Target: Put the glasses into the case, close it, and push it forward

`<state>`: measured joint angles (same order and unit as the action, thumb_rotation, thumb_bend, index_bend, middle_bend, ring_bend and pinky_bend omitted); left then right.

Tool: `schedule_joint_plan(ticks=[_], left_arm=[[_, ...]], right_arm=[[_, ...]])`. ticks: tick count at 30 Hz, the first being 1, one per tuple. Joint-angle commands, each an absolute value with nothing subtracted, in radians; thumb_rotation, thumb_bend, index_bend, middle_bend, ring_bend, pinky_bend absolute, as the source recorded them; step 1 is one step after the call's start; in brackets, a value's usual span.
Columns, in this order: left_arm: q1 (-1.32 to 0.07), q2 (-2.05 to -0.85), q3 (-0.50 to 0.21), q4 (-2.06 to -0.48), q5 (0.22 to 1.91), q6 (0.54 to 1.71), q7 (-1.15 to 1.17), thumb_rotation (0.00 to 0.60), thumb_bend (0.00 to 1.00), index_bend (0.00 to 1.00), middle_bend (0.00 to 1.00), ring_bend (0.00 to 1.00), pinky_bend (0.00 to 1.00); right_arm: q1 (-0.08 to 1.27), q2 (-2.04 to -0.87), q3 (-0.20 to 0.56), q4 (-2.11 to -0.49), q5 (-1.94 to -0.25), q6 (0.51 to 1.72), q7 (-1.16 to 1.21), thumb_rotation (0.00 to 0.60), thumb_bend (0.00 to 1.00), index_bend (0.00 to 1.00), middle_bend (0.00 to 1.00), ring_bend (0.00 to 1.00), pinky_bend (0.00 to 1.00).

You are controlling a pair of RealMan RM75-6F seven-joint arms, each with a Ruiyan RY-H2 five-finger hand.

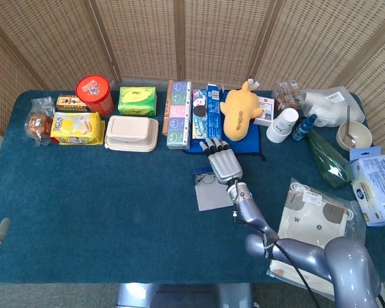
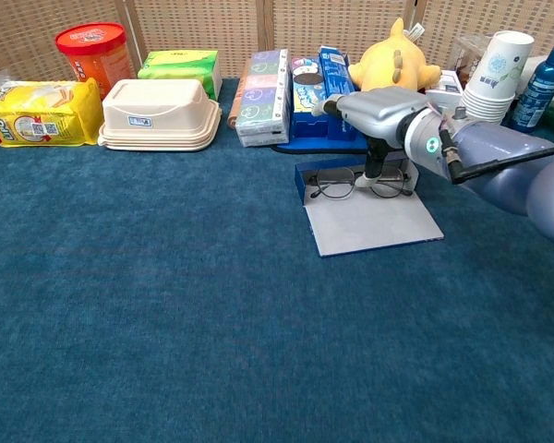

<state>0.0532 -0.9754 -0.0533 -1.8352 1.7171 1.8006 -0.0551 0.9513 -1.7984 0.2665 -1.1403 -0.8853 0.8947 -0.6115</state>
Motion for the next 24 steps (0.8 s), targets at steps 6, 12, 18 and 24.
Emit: schedule_joint_plan(ticks=[6,12,18,24], left_arm=[[0.049,-0.982,-0.052,-1.833,1.721,1.793,-0.058,0.6,0.32,0.19,0.05,0.0,0.0],[0.056,-0.977,-0.053,-1.834,1.721,1.805,-0.054,0.6,0.32,0.19,0.05,0.0,0.0],[0.056,-0.978,-0.051,-1.838,1.726,1.803,-0.05,0.6,0.32,0.19,0.05,0.0,0.0],[0.056,-0.982,-0.049,-1.843,1.732,1.803,-0.041,0.6,0.32,0.19,0.05,0.0,0.0]], right_arm=[[0.945,-1.773,0.26,-1.178,-0.891,0.919,-0.631,0.6,0.19,0.0,0.0,0.0,0.16],[0.942,-1.764,0.254,-1.164,-0.874,0.906,-0.636,0.6,0.19,0.0,0.0,0.0,0.16],[0.942,-1.758,0.25,-1.147,-0.878,0.897,-0.626,0.6,0.19,0.0,0.0,0.0,0.16],[0.946,-1.755,0.252,-1.137,-0.892,0.9,-0.619,0.6,0.19,0.0,0.0,0.0,0.16]])
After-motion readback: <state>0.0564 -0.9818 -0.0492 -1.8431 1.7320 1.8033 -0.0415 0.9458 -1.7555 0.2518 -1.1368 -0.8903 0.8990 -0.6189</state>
